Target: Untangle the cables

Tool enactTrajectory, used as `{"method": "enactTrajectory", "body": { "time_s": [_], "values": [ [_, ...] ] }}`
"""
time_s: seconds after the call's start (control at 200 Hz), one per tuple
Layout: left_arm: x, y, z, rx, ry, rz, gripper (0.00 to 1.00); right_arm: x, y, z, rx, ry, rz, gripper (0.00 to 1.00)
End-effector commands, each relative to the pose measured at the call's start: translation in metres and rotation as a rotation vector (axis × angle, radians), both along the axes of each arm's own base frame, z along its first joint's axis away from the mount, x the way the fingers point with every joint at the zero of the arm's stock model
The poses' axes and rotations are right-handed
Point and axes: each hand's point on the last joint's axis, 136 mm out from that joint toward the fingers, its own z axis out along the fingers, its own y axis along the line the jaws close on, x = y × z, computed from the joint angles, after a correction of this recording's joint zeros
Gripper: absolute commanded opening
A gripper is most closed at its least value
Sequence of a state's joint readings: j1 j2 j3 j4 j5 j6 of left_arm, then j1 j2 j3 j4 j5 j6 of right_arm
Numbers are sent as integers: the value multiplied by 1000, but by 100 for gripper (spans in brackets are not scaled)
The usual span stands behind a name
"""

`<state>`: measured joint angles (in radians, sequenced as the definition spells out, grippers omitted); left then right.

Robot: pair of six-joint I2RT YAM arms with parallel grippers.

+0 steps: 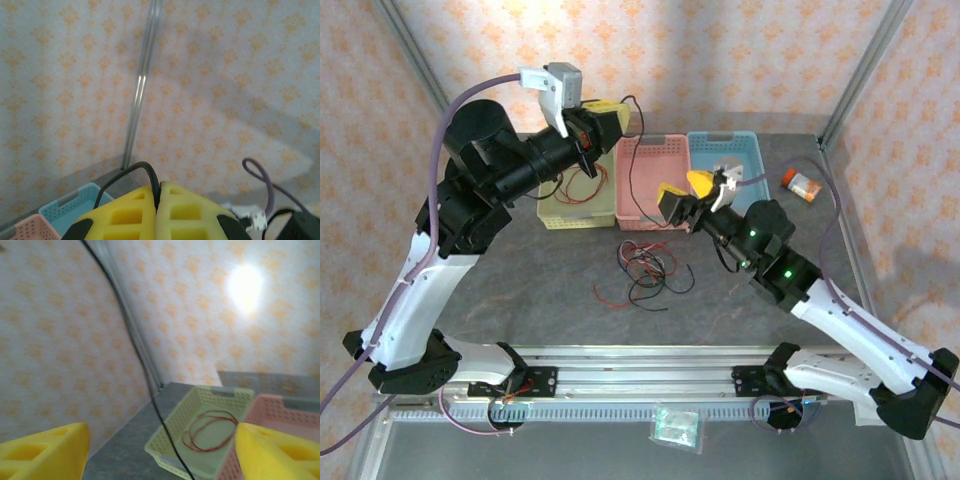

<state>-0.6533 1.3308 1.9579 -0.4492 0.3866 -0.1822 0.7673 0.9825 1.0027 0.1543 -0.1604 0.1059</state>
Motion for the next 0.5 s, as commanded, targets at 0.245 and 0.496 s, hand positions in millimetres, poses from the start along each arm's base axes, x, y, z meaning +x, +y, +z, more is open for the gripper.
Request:
{"method": "enactTrajectory", "body": {
  "time_s": [0.245, 0.496],
  "values": [
    [-27, -8, 19, -46, -78, -149, 0, 0, 56, 19, 21, -63, 276, 70],
    [-32, -2, 24, -60, -88, -135, 0, 10, 65, 3, 66, -29, 285, 37]
  ]
}}
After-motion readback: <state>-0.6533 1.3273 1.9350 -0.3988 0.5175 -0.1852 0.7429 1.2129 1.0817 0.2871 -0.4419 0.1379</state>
